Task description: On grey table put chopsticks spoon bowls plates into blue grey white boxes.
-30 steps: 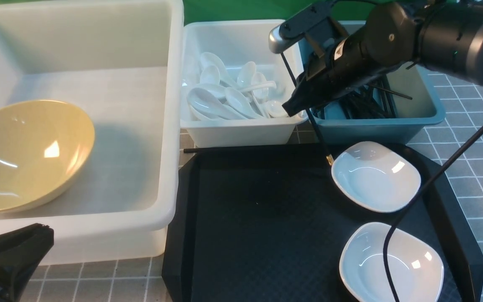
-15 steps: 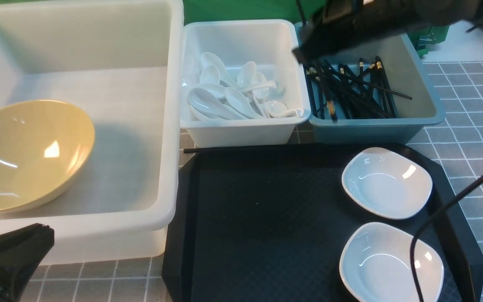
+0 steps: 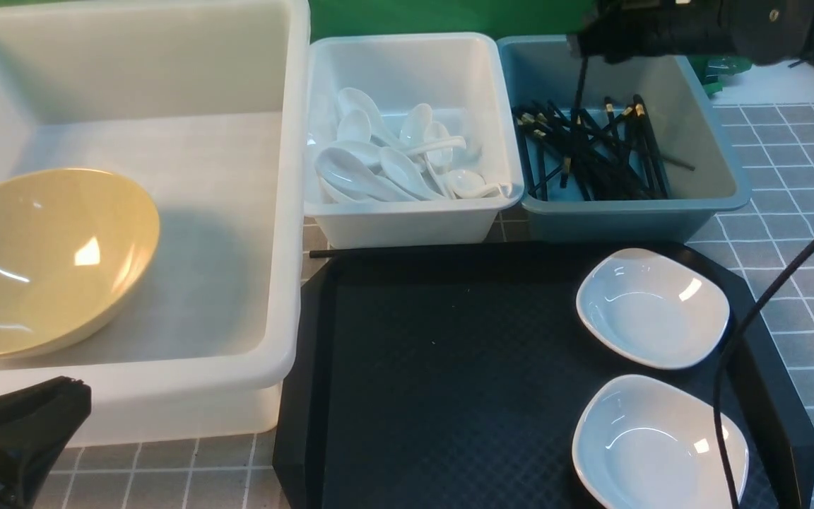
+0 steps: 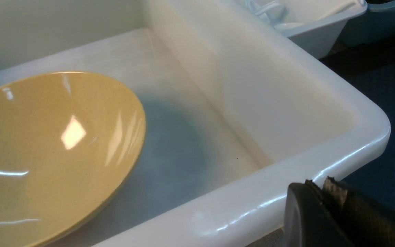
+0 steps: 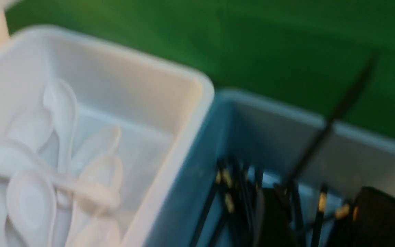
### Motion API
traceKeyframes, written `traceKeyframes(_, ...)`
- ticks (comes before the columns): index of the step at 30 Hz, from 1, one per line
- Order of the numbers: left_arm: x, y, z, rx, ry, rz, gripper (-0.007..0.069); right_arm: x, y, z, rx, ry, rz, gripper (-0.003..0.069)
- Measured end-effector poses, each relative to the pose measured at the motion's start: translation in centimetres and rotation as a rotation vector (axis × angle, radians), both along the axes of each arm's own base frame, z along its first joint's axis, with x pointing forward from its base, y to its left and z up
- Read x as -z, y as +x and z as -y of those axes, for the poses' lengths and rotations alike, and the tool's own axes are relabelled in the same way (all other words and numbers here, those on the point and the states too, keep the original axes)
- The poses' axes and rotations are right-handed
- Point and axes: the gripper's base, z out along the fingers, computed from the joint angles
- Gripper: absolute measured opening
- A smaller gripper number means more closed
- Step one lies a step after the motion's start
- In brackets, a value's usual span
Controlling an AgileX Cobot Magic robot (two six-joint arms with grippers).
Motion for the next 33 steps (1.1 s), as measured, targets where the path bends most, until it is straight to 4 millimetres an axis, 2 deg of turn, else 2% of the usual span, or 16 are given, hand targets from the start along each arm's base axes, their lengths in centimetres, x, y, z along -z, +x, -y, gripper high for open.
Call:
traceKeyframes(3,0.0,0.0,0.0,0.000,0.000,0.000,0.0015,-2.2,-1.7,0.4,-0.005,-0.012,-0.105,0.0477)
traceKeyframes(6,0.0,0.0,0.0,0.000,-0.002,0.000,0.0015,-4.5,-4.8,1.0,-0.021,-0.037,-0.234,0.0497)
traceKeyframes(7,0.0,0.0,0.0,0.000,-0.002,0.000,0.0015,-4.7,-5.5,1.1,-0.024,-0.044,-0.263,0.0498)
traceKeyframes(8,0.0,0.0,0.0,0.001,-0.008,-0.002,0.0015,-4.0,-7.1,1.4,-0.031,-0.065,-0.360,0.0498)
traceKeyframes(9,0.0,0.0,0.0,0.001,-0.009,-0.002,0.0015,-4.1,-7.5,1.5,-0.031,-0.067,-0.368,0.0498)
traceKeyframes(13,0.0,0.0,0.0,0.001,-0.012,-0.003,0.0015,2.1,-13.3,2.5,-0.068,-0.158,-0.685,0.0478)
traceKeyframes(14,0.0,0.0,0.1,0.001,-0.013,-0.003,0.0015,2.4,-13.6,2.6,-0.070,-0.162,-0.697,0.0477)
traceKeyframes(16,0.0,0.0,0.1,0.002,-0.020,-0.004,0.0015,5.5,-16.3,3.1,-0.090,-0.195,-0.790,0.0459)
traceKeyframes(18,-0.1,0.0,0.1,0.002,-0.031,-0.004,0.0015,7.7,-17.6,3.4,-0.097,-0.210,-0.833,0.0447)
traceKeyframes(22,-0.1,0.0,0.1,0.002,-0.039,-0.002,0.0015,10.9,-18.4,3.5,-0.097,-0.211,-0.862,0.0430)
traceKeyframes(30,-0.1,0.0,0.2,0.001,-0.044,0.003,0.0015,13.7,-17.9,2.4,-0.148,-0.122,-0.947,0.0380)
traceKeyframes(33,-0.2,0.0,0.2,0.001,-0.044,0.004,0.0015,14.7,-17.7,1.9,-0.187,-0.093,-0.981,0.0306)
